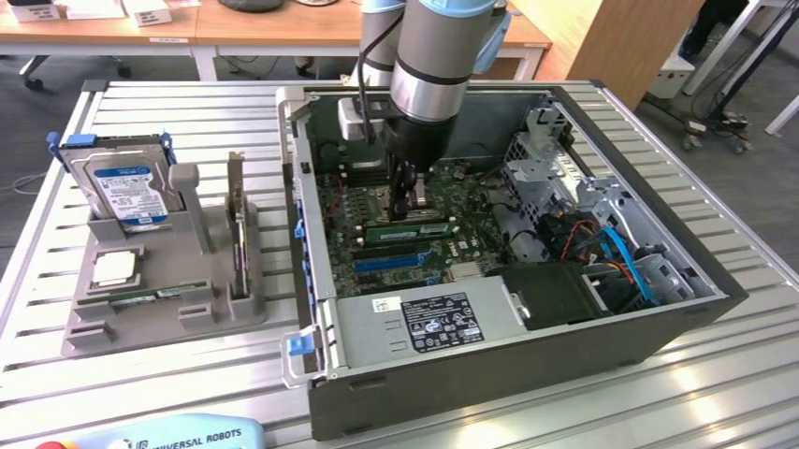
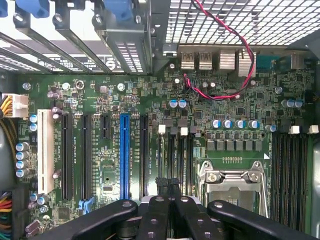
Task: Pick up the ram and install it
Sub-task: 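Press down the ram until it locks into place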
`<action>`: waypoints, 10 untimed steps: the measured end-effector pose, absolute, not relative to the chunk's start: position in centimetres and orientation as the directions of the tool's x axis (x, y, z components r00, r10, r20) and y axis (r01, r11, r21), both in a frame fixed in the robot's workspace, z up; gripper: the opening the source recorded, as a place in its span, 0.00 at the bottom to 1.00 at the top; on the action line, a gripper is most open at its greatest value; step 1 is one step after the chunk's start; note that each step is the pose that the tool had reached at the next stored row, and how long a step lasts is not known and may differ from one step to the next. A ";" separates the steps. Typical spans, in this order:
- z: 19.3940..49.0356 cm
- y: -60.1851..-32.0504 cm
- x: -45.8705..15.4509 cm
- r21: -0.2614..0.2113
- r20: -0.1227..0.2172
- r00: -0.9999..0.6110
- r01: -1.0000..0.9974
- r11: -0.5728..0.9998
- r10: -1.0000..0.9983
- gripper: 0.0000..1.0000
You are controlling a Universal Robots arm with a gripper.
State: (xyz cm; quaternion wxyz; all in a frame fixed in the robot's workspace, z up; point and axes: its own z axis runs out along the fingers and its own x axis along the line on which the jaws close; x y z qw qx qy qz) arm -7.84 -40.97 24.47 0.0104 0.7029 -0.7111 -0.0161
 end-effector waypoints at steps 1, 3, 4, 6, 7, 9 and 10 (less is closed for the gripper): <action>24.5 -41.0 -7.9 0.038 -0.008 -0.012 -0.999 0.011 -1.000 0.10; 24.5 -41.0 -7.9 0.038 -0.008 -0.012 -0.999 0.011 -1.000 0.10; 24.5 -41.0 -7.9 0.037 -0.008 -0.012 -0.999 0.011 -1.000 0.10; 24.5 -41.0 -7.9 0.038 -0.008 -0.012 -0.999 0.011 -1.000 0.10; 24.5 -41.0 -7.9 0.038 -0.008 -0.012 -0.999 0.011 -1.000 0.10; 24.5 -41.1 -7.9 0.037 -0.008 -0.012 -0.999 0.011 -1.000 0.10; 24.5 -41.1 -7.9 0.037 -0.008 -0.012 -0.999 0.012 -1.000 0.10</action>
